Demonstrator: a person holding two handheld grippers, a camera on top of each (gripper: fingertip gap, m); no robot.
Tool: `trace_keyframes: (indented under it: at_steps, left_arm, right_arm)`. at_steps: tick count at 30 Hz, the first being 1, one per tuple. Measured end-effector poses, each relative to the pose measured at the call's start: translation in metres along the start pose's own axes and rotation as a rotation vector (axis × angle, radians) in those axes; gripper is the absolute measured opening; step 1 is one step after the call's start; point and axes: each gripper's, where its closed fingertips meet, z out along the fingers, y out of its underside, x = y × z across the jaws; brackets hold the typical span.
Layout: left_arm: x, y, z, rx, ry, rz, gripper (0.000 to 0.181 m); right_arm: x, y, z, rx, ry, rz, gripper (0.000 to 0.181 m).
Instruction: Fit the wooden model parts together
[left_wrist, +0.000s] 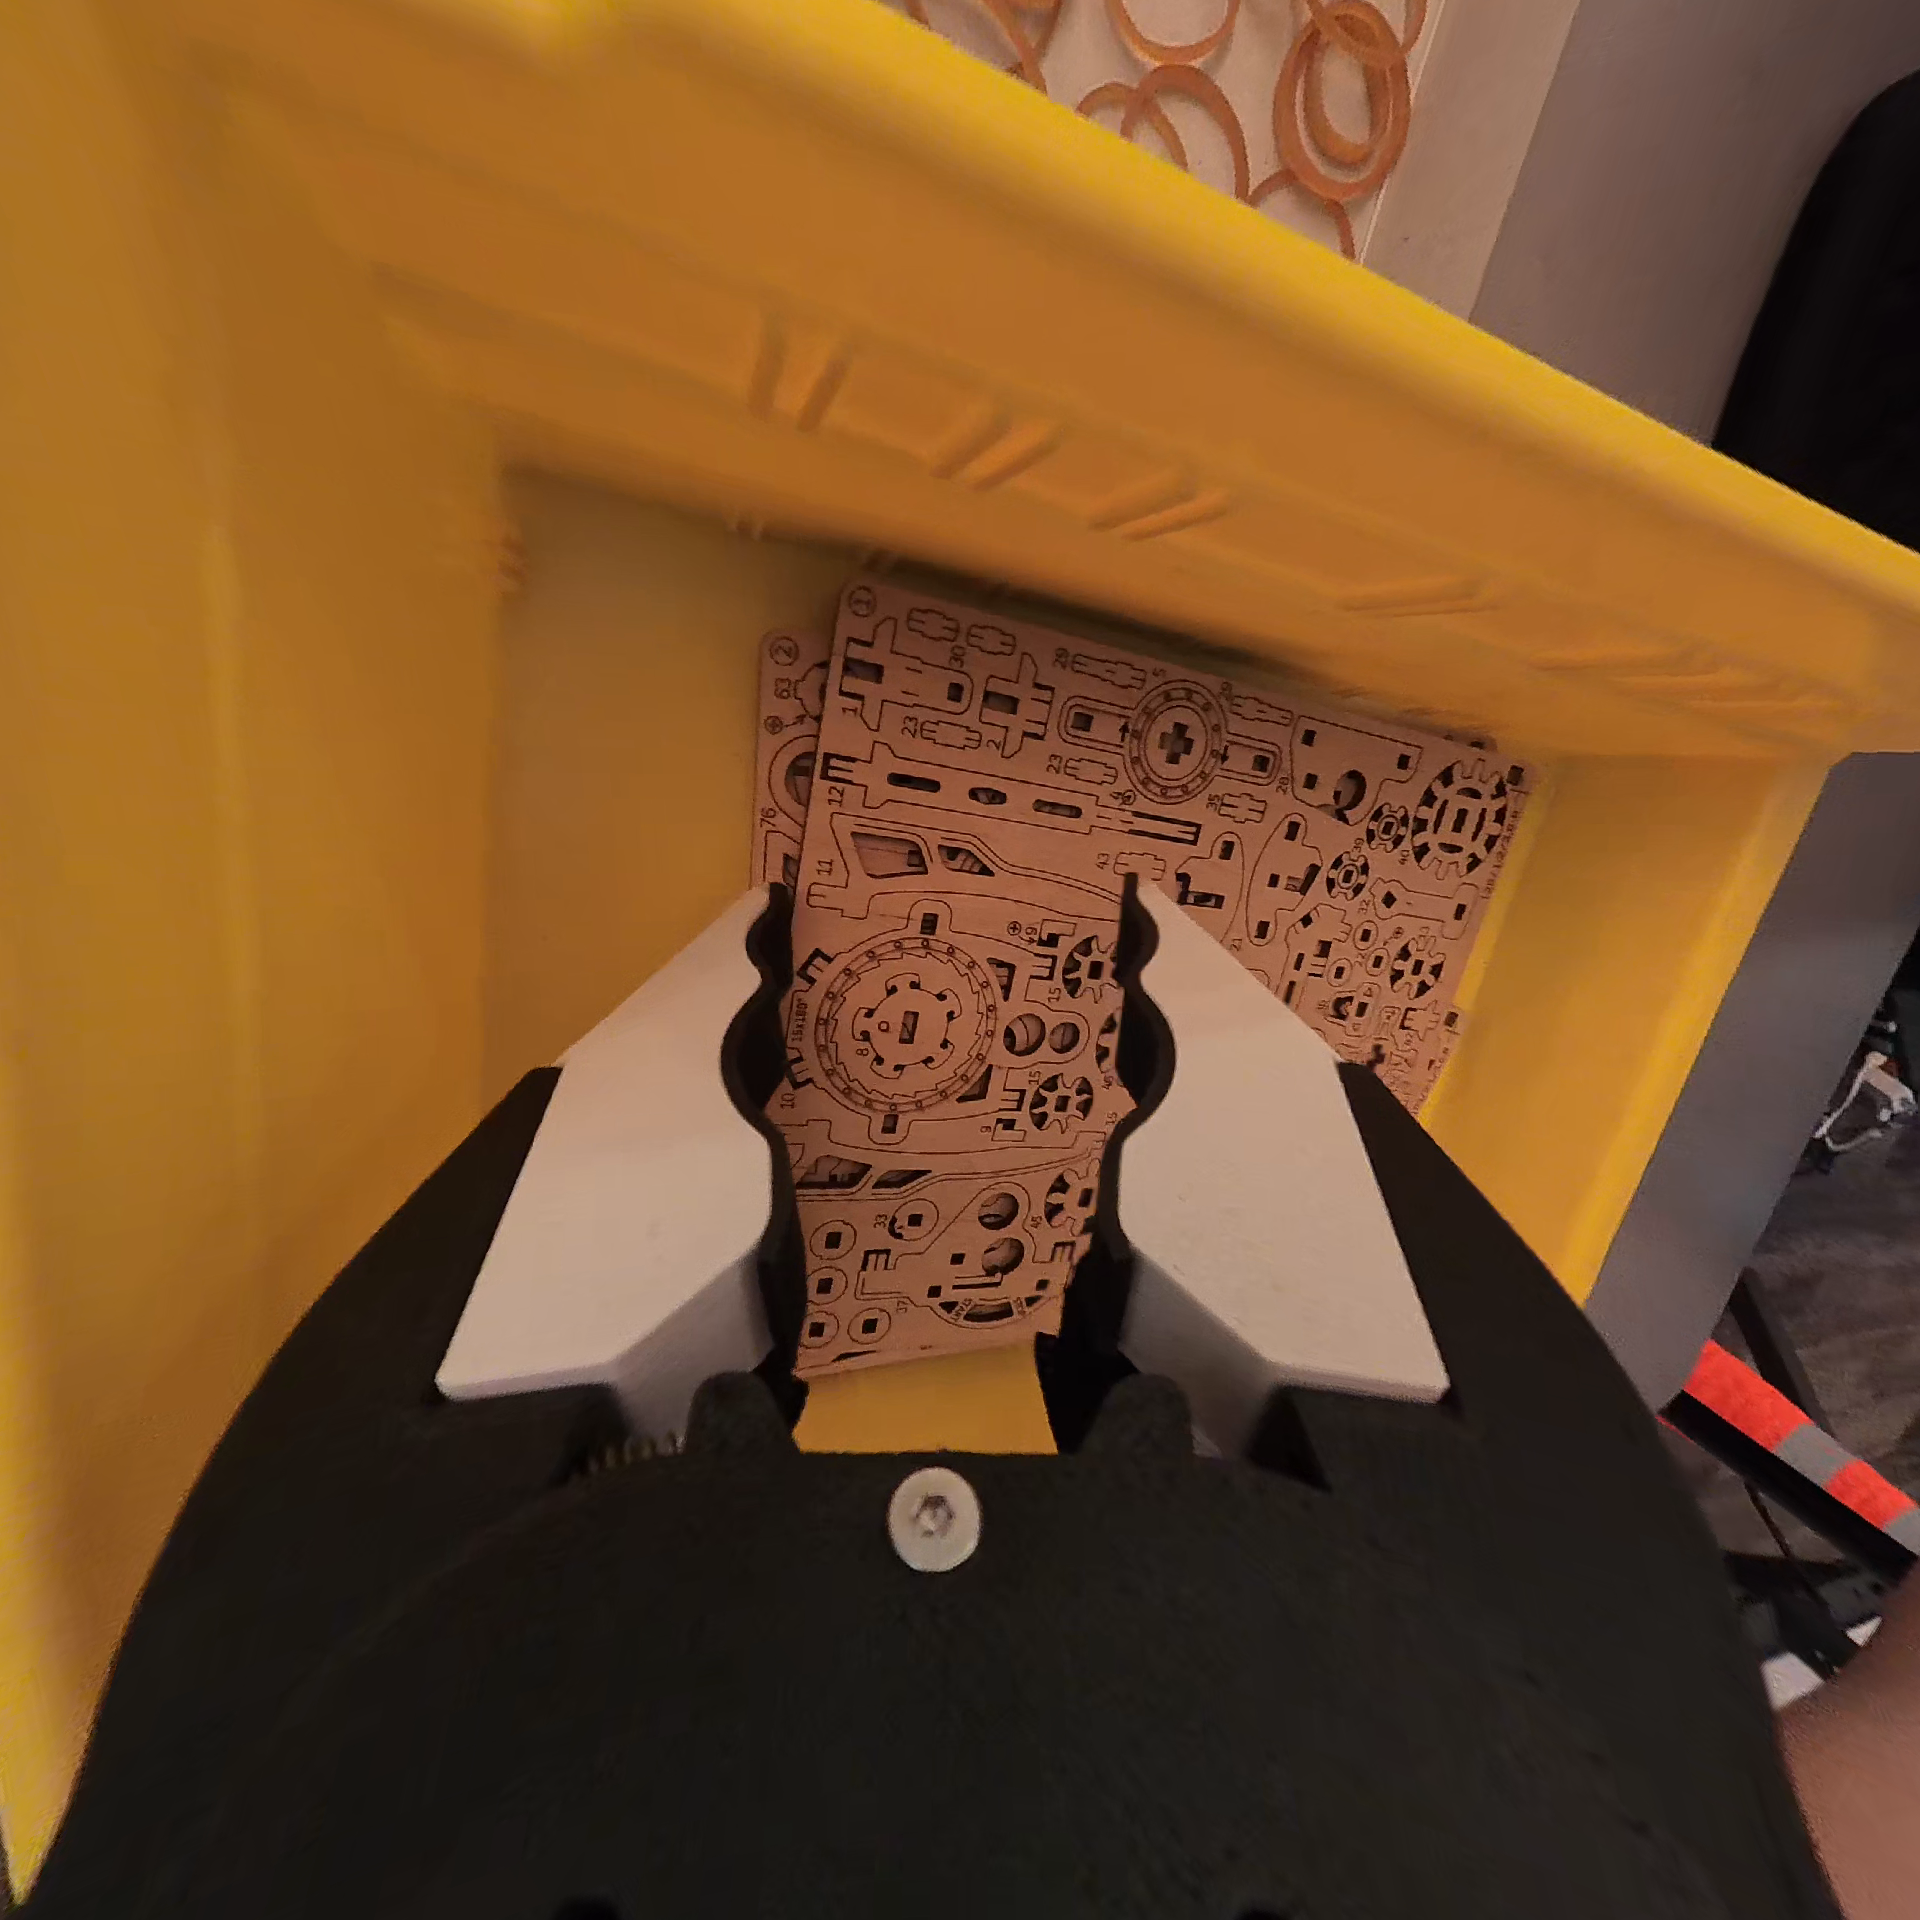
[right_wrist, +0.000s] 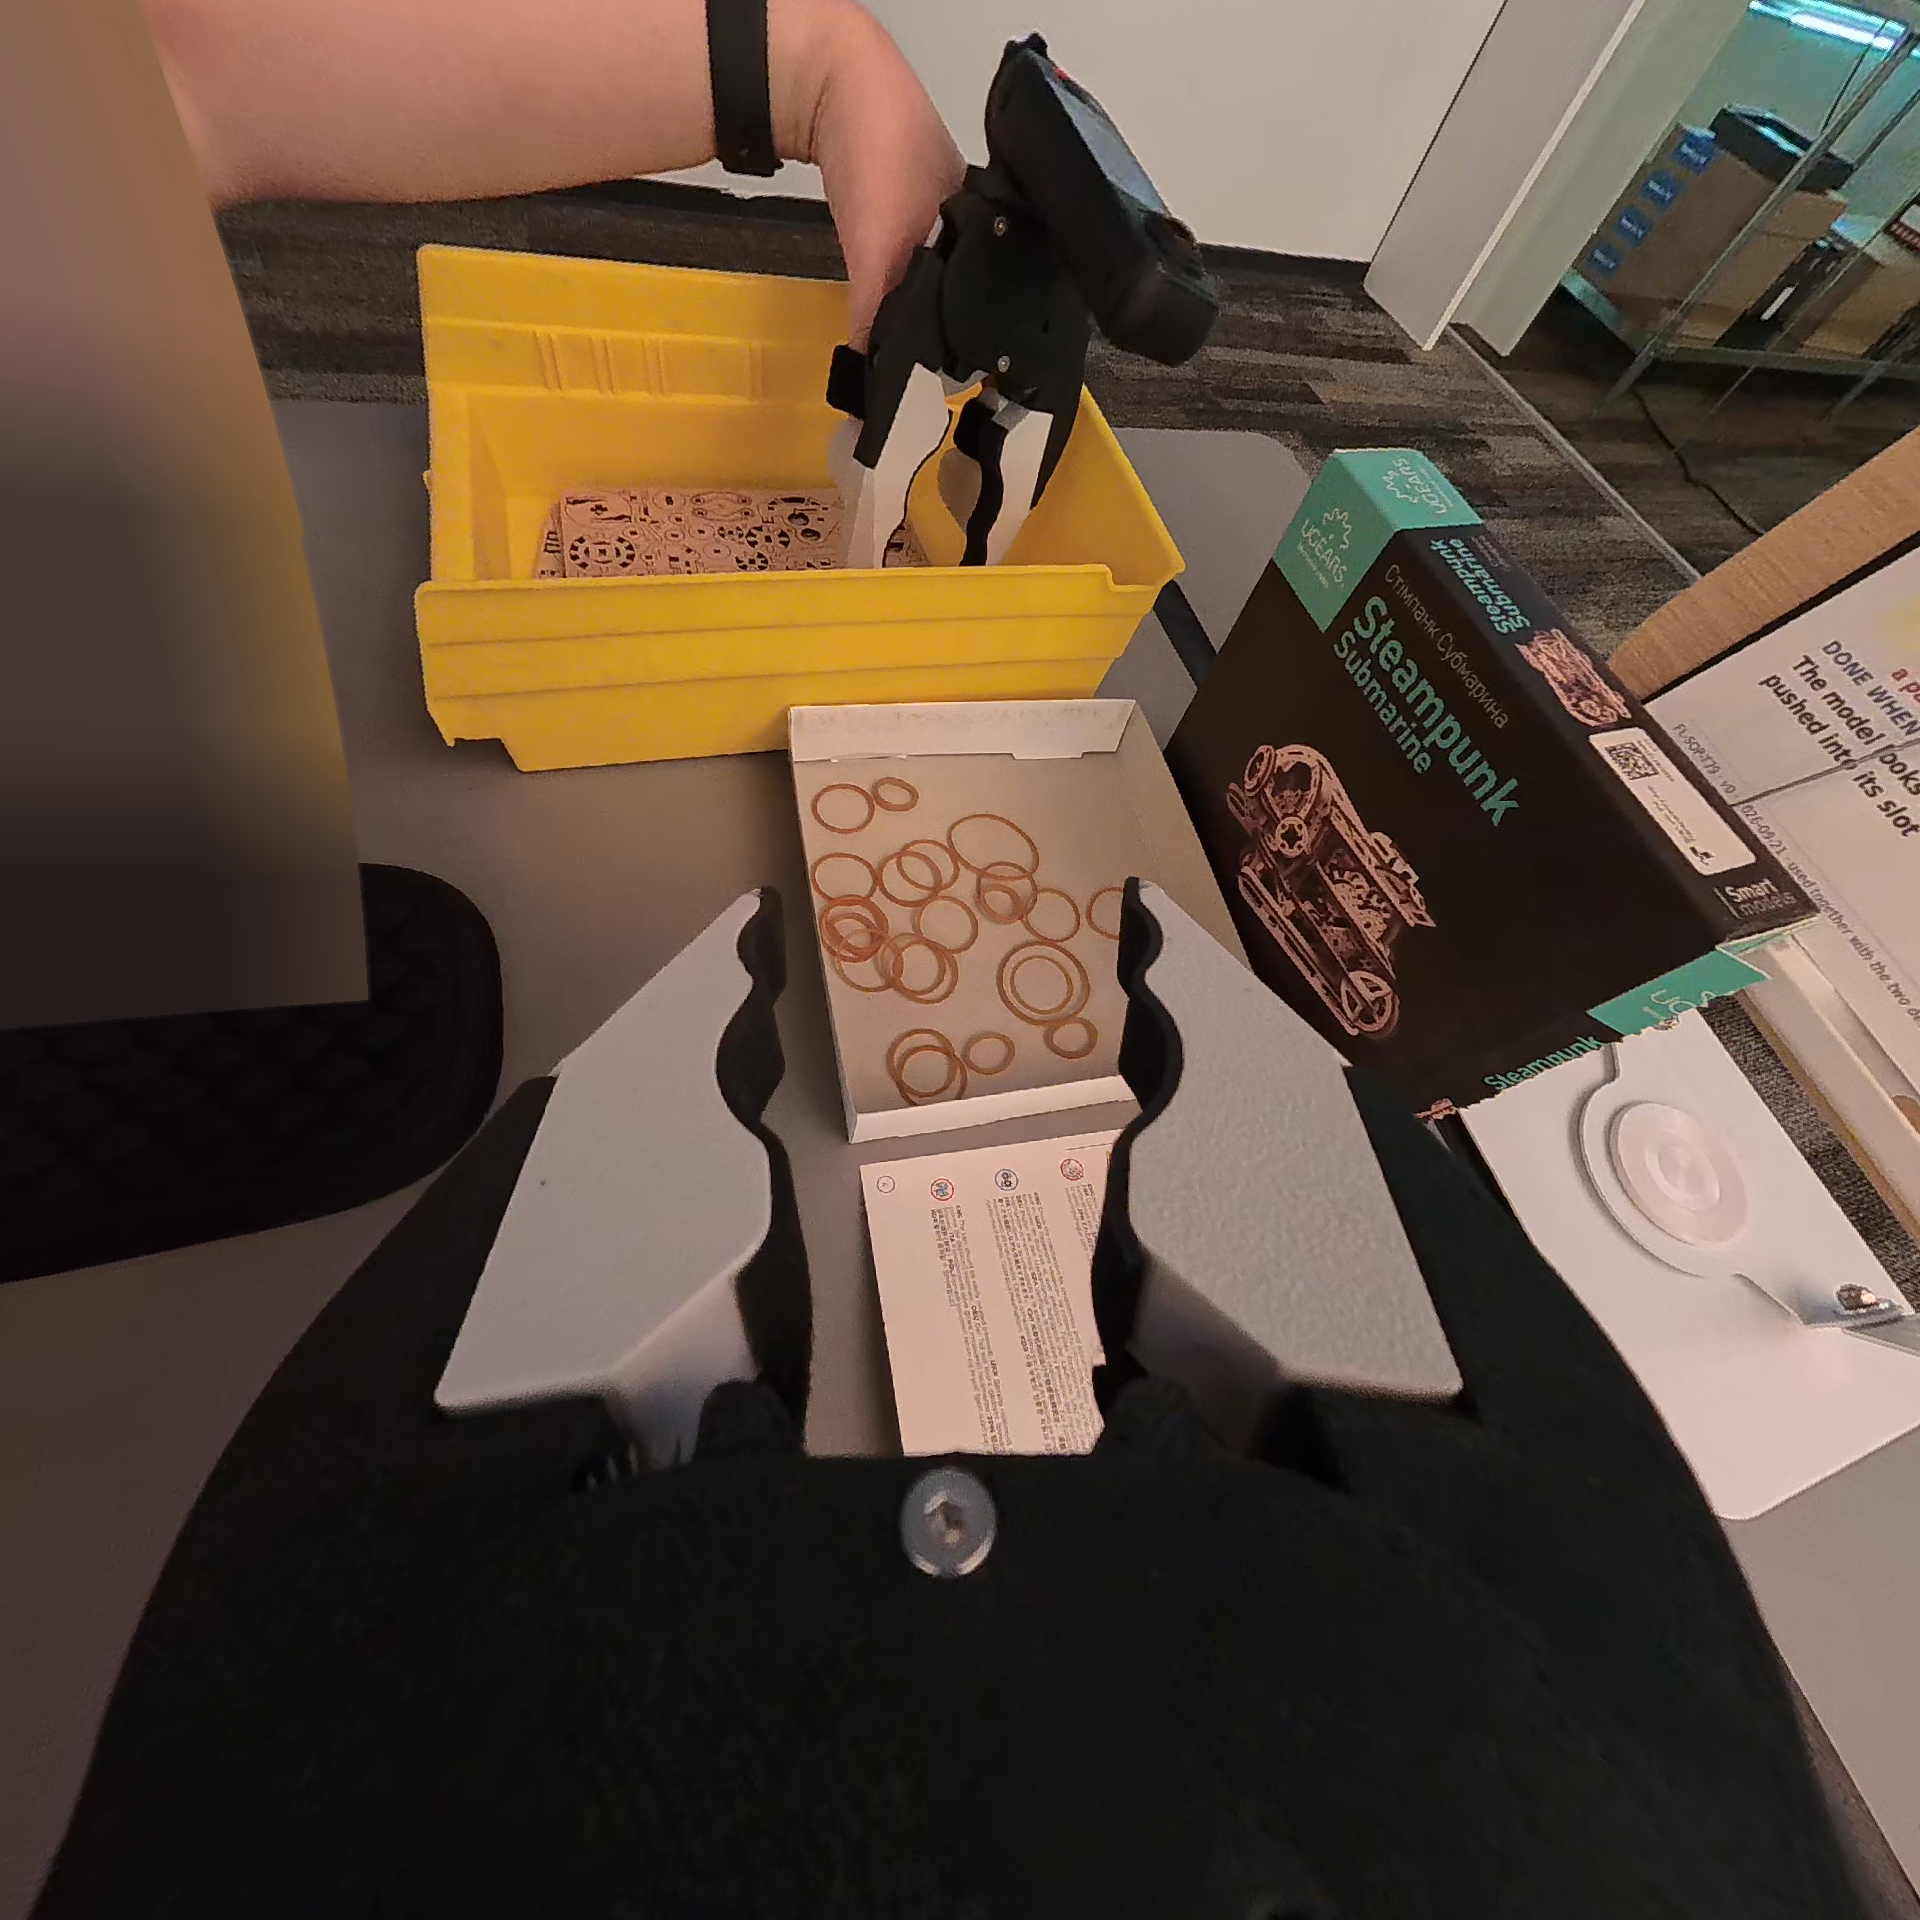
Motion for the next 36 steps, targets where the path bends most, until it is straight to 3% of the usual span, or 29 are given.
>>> trace_keyframes:
  at_steps: [8,14,30,36]
  left_arm:
    - [0.019,0.008,0.002,-0.057,0.13,-0.042,0.051]
    - [0.015,0.01,0.001,-0.069,0.142,-0.072,0.045]
    - [0.025,0.005,-0.003,-0.092,0.184,-0.094,0.052]
    - [0.037,0.003,-0.014,-0.076,0.132,-0.056,0.058]
  right_arm:
    - [0.0,0.001,0.0,0.001,-0.009,0.006,0.065]
    - [-0.001,0.001,0.001,0.003,-0.016,0.011,0.065]
    - [-0.002,0.001,0.001,0.011,-0.033,0.016,0.064]
    - [-0.016,-0.006,0.024,0.055,-0.148,0.079,0.061]
